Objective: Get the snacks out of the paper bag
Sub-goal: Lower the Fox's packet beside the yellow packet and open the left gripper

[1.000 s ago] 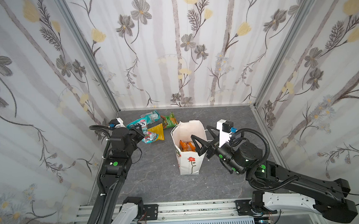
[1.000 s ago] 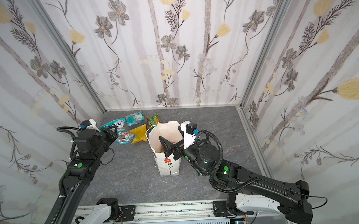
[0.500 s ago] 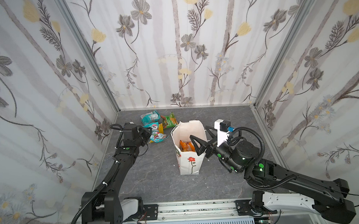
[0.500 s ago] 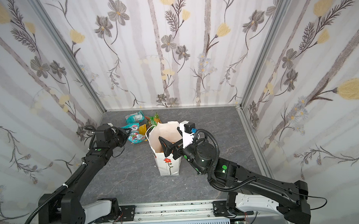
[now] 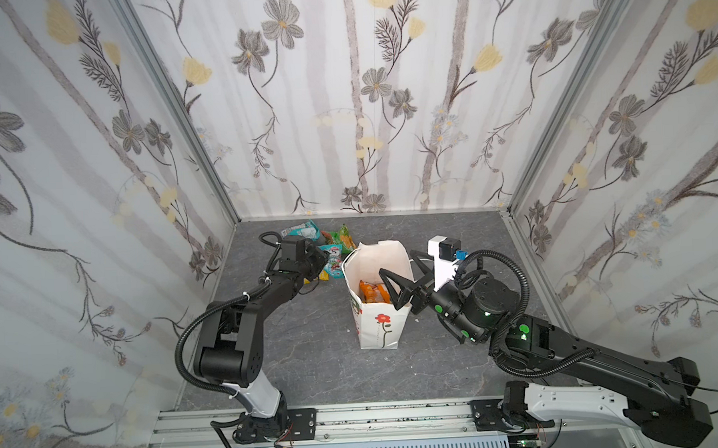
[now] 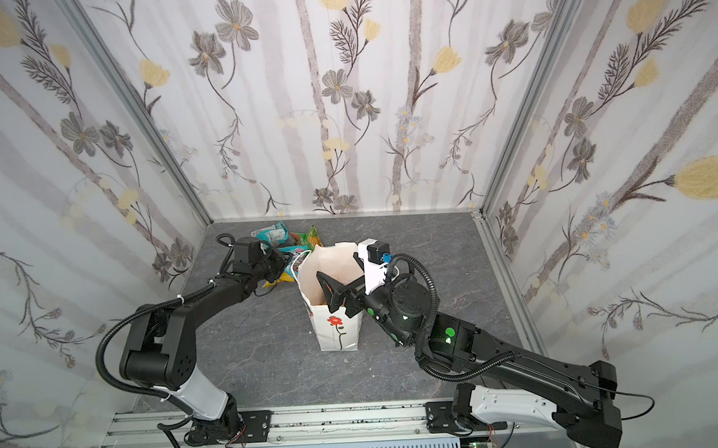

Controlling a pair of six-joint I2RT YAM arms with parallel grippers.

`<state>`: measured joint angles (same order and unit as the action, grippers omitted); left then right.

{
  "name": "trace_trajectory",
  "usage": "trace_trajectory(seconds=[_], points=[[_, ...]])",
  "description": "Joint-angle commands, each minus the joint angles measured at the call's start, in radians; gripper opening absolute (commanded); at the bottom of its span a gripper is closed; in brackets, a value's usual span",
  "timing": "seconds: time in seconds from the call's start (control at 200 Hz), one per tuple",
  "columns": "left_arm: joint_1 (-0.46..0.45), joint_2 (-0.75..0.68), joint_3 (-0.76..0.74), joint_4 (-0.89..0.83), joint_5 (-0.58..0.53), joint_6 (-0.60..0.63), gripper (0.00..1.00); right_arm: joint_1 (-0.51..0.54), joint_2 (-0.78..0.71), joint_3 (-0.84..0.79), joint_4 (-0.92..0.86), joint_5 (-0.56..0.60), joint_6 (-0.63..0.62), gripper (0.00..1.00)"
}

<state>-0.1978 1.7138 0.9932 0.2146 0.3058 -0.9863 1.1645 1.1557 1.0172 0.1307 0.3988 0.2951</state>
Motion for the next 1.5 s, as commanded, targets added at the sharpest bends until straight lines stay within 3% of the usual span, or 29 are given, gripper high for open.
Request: trace_trajectory(seconds=[0.0,0.235,0.39,0.774,1.119,1.309,1.499], points=[[-0.012,0.077,0.052,0.065,0.027,0.011,0.03,-0.002,0.004,0.012,-0.005,-0.009,0.005,0.99],[-0.031,0.16,0.099,0.02,0.008,0.065,0.1,-0.002,-0.013,0.003,-0.028,0.003,0.01,0.99],[-0.035,0.182,0.109,-0.011,-0.015,0.103,0.26,-0.002,-0.017,0.001,-0.028,0.003,0.01,0.99],[-0.051,0.153,0.175,-0.191,-0.117,0.23,0.48,-0.002,-0.026,0.004,-0.04,0.002,0.016,0.99],[-0.059,0.072,0.247,-0.331,-0.21,0.371,0.81,-0.002,-0.028,0.004,-0.036,-0.002,0.026,0.99],[-0.059,-0.02,0.25,-0.367,-0.242,0.407,0.85,-0.002,-0.025,0.006,-0.036,-0.005,0.026,0.99],[-0.059,-0.203,0.191,-0.367,-0.239,0.41,0.86,-0.003,-0.015,0.02,-0.058,-0.008,0.035,0.99]])
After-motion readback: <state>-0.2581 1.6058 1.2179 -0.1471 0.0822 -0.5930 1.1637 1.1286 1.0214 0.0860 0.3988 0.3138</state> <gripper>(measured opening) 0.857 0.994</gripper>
